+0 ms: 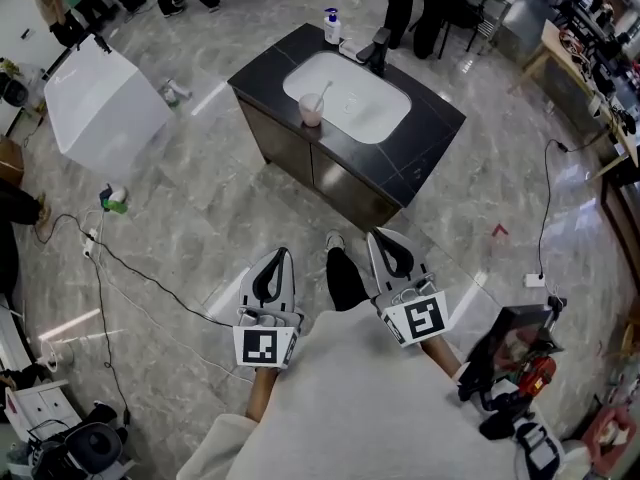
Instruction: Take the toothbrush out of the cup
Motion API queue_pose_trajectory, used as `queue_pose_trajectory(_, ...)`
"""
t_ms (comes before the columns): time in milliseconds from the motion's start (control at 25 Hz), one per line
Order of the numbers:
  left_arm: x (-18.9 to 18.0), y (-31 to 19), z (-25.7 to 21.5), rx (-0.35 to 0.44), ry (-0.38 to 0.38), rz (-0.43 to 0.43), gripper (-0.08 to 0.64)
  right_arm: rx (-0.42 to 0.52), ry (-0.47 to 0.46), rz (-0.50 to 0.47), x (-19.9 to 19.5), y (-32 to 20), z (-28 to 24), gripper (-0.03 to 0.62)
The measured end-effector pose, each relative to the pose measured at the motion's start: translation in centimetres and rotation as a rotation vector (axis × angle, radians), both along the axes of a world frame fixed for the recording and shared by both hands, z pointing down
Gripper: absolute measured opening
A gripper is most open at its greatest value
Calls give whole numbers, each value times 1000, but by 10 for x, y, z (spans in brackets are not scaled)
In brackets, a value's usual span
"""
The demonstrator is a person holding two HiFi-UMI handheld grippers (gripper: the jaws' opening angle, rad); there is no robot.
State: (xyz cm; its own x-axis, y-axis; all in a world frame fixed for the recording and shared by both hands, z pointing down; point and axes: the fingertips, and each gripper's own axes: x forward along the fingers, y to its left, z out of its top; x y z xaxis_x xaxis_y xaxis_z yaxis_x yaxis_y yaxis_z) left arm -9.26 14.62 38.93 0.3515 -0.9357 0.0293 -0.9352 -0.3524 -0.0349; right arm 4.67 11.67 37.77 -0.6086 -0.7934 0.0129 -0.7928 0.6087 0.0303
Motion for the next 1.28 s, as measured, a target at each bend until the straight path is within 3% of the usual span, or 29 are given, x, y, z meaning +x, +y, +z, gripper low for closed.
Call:
queue_pose_trajectory(600, 12, -174, -9, -16, -15, -1, 3, -32, -18, -55, -10, -164, -5, 3)
queue_pose_trajectory(760, 16, -215, -16, -46, 58, -17, 3, -39, -24, -42, -7, -202, -5, 3)
queue_pose_trajectory(920, 15, -240, -14, -24, -22, 10, 3, -39, -28, -34, -6, -228, -8, 3)
queue_pose_trajectory(1280, 0, -269, -13, -55, -10, 23, 3, -77, -21, -21, -22, -255, -3, 3)
